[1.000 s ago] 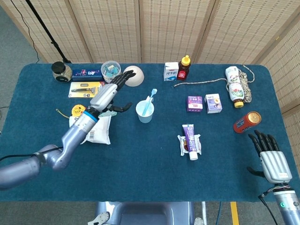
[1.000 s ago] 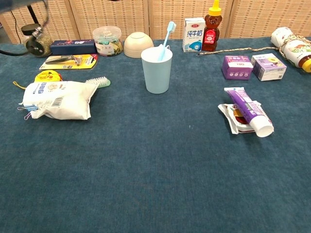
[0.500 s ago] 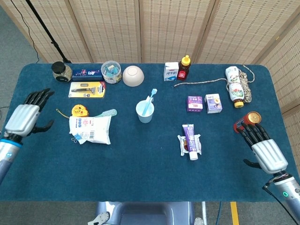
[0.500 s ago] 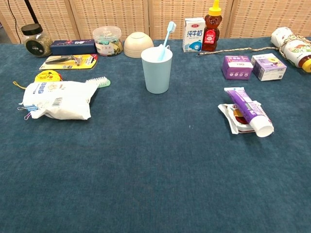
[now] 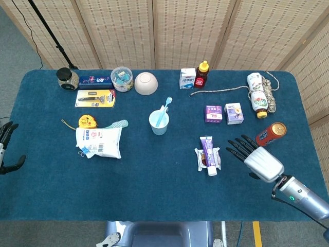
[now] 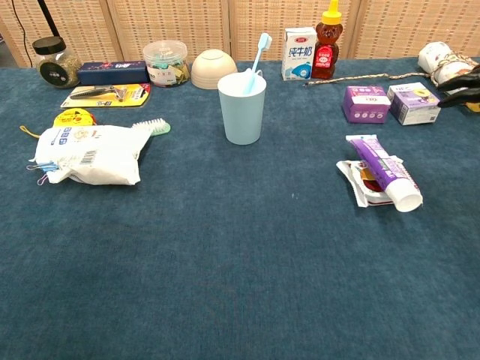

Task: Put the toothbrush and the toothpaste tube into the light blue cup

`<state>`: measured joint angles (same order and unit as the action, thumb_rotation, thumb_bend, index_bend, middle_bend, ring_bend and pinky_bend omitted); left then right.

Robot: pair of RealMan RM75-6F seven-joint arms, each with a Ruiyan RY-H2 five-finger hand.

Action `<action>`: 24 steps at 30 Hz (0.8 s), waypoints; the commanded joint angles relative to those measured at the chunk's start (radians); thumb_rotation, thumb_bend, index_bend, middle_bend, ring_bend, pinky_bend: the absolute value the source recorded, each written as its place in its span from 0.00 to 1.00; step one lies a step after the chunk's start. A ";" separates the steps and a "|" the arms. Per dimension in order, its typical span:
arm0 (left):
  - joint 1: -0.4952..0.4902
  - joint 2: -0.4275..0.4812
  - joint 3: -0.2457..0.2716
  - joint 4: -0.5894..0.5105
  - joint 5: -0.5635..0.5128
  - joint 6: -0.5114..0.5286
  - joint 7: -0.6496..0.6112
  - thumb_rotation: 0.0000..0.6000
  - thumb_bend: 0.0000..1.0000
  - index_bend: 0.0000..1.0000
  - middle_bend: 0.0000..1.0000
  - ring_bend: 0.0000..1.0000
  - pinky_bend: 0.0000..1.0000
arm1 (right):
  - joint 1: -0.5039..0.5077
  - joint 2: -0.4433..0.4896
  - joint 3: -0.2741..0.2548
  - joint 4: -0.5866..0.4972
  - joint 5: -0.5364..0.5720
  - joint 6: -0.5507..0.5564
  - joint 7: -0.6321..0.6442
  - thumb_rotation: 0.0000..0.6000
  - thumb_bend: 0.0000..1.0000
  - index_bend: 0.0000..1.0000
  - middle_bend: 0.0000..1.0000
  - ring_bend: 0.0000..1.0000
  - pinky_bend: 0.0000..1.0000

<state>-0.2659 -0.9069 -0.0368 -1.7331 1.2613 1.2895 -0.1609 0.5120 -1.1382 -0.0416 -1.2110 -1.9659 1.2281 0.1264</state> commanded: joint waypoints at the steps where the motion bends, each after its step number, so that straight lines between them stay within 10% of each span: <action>1: 0.012 -0.007 0.004 -0.021 0.020 0.015 0.015 1.00 0.34 0.00 0.00 0.00 0.00 | 0.077 -0.016 -0.014 0.010 -0.050 -0.076 -0.067 1.00 0.00 0.00 0.00 0.00 0.00; 24: 0.014 -0.030 -0.008 -0.056 0.033 -0.026 0.106 1.00 0.34 0.00 0.00 0.00 0.00 | 0.354 -0.102 -0.083 0.033 -0.145 -0.291 -0.155 1.00 0.00 0.00 0.00 0.00 0.00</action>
<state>-0.2517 -0.9372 -0.0445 -1.7895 1.2947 1.2640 -0.0547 0.8550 -1.2315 -0.1188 -1.1806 -2.1129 0.9493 -0.0216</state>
